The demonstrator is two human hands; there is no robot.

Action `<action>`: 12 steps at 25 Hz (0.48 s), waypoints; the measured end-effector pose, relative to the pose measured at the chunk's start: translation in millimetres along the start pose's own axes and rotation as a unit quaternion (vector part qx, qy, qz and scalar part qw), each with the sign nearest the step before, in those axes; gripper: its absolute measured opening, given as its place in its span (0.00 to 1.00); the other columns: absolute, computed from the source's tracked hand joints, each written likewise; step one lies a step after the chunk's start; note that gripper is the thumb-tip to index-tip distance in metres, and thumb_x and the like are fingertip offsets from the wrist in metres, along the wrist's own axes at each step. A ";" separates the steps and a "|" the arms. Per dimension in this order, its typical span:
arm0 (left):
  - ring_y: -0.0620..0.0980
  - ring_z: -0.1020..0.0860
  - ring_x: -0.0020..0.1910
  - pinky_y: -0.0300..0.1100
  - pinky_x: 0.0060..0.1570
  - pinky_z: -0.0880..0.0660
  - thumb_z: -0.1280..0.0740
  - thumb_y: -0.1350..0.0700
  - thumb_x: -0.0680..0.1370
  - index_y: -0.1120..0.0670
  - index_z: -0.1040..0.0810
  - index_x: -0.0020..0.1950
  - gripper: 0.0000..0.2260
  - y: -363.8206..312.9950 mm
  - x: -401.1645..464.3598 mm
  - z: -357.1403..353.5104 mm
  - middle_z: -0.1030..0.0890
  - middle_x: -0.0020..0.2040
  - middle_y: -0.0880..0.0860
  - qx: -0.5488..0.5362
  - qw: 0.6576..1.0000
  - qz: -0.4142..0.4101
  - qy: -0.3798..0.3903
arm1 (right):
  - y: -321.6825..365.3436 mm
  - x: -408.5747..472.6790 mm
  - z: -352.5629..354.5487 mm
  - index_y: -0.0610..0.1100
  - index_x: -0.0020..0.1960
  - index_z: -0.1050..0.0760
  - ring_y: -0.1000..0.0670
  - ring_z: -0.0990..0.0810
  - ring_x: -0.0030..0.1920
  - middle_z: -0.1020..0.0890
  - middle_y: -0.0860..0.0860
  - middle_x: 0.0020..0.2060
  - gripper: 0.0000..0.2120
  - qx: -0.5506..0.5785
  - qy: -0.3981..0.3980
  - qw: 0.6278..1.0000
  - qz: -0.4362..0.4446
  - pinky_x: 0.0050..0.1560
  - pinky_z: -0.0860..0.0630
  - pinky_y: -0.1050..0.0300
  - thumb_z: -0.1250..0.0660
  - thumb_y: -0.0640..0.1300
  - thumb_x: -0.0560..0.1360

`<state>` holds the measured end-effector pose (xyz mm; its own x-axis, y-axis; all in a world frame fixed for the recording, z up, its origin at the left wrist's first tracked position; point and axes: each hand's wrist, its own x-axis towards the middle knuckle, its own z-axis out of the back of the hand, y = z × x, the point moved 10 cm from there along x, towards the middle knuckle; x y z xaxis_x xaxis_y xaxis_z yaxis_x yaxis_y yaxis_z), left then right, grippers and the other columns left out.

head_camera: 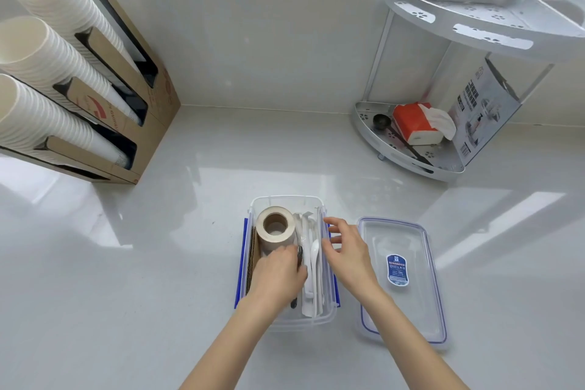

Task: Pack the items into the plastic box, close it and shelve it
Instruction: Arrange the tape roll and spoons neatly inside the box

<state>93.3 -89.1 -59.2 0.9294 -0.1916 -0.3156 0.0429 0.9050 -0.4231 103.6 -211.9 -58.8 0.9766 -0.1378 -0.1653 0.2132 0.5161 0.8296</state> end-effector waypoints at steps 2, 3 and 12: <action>0.58 0.25 0.56 0.49 0.52 0.28 0.42 0.53 0.76 0.58 0.32 0.61 0.15 -1.5 3.3 -14.8 0.24 0.58 0.58 0.053 0.998 0.002 0.037 | -2.8 -1.7 -0.1 0.48 0.63 0.30 0.53 0.26 0.47 0.23 0.46 0.54 0.17 0.023 0.004 1.000 -0.008 0.50 0.31 0.63 0.40 0.38 0.75; 0.59 0.26 0.58 0.50 0.54 0.29 0.42 0.53 0.76 0.58 0.35 0.64 0.18 -2.5 4.8 -20.6 0.25 0.60 0.58 0.064 0.997 0.002 0.052 | -4.1 -2.5 0.3 0.48 0.63 0.30 0.53 0.25 0.47 0.22 0.46 0.52 0.17 0.035 0.007 0.999 -0.010 0.50 0.31 0.63 0.40 0.39 0.75; 0.59 0.28 0.61 0.52 0.60 0.34 0.42 0.51 0.77 0.47 0.46 0.72 0.25 -10.1 20.2 -27.5 0.31 0.65 0.59 0.095 0.995 0.014 0.037 | -9.6 -0.1 2.0 0.50 0.61 0.29 0.55 0.24 0.48 0.23 0.51 0.48 0.16 0.078 0.019 0.997 -0.001 0.40 0.31 0.81 0.37 0.40 0.75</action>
<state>101.5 -112.5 -84.7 0.9019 -0.1856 -0.3899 0.0921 0.9648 -0.2464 101.4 -218.5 -65.7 0.9774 -0.1048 -0.1837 0.2099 0.3770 0.9021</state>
